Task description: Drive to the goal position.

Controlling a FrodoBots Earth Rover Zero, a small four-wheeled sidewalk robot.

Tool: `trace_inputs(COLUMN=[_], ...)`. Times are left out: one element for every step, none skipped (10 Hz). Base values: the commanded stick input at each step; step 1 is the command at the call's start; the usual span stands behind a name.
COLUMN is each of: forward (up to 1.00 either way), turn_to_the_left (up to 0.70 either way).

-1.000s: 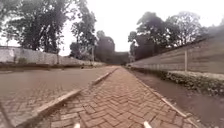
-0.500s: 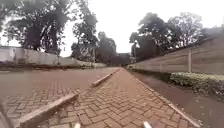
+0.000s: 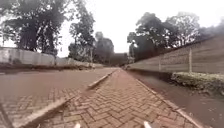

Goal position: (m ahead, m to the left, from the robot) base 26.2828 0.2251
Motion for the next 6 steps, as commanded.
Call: trace_inputs(forward=[0.7,0.7,0.7,0.7,0.7,0.7], turn_to_the_left=[0.0,0.0,0.0,0.0,0.0,0.0])
